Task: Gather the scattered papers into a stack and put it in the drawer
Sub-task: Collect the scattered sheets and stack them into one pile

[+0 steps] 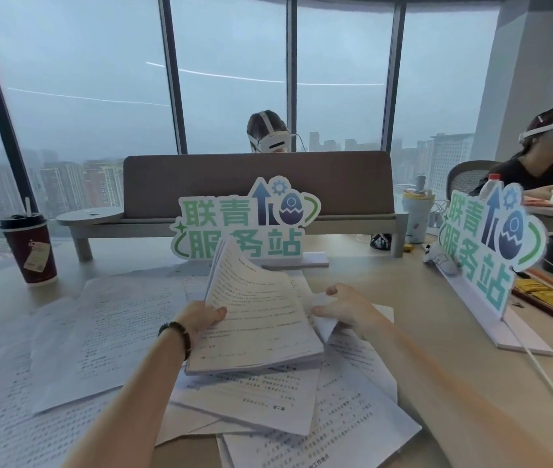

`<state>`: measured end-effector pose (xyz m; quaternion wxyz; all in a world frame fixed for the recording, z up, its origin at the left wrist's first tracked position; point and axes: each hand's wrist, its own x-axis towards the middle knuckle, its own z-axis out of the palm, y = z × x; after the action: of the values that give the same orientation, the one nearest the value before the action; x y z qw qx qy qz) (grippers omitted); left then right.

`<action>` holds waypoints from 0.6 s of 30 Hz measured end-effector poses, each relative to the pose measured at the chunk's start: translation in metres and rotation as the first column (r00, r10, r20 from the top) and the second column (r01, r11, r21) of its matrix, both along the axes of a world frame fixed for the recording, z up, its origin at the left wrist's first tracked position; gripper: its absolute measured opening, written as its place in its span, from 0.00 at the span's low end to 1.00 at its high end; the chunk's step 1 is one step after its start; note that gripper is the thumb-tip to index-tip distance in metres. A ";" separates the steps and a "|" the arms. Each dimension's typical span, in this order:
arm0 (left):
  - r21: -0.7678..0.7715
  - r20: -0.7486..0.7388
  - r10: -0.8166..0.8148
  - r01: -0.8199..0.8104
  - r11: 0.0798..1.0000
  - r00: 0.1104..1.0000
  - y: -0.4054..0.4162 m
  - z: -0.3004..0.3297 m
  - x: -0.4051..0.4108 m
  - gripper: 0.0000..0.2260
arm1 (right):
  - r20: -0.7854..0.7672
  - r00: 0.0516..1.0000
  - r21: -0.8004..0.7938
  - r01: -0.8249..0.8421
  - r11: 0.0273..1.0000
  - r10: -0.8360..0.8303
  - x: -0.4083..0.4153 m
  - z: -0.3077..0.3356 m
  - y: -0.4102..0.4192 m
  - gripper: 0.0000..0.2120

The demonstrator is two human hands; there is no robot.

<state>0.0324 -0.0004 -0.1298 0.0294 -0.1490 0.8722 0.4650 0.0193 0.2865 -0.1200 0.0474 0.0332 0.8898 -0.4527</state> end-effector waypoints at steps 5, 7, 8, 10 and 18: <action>0.138 -0.018 0.014 -0.012 0.990 1.000 0.006 0.001 0.001 0.15 | 0.045 0.999 -0.023 0.002 1.000 -0.001 0.001 -0.004 -0.002 0.43; 0.185 -0.023 0.016 -0.012 0.983 1.000 0.002 0.000 0.001 0.15 | 0.040 0.999 -0.053 0.008 0.999 -0.006 -0.001 -0.008 -0.004 0.39; 0.200 -0.025 0.022 -0.016 0.980 0.999 0.000 0.000 0.001 0.15 | 0.022 1.000 -0.062 0.014 0.998 -0.013 -0.003 -0.010 -0.003 0.31; 0.245 -0.038 0.029 -0.019 0.969 0.999 -0.004 0.003 0.001 0.14 | -0.023 0.999 -0.052 0.024 0.998 -0.025 -0.007 -0.012 0.000 0.13; 0.287 -0.053 0.046 -0.029 0.957 0.998 -0.008 0.005 0.000 0.12 | -0.122 0.981 0.133 0.167 0.977 -0.151 -0.015 -0.009 0.028 0.21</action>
<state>0.0322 -0.0086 -0.1251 0.0159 -0.1460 0.7933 0.5909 0.0045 0.3141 -0.1293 -0.0411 0.0824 0.9156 -0.3914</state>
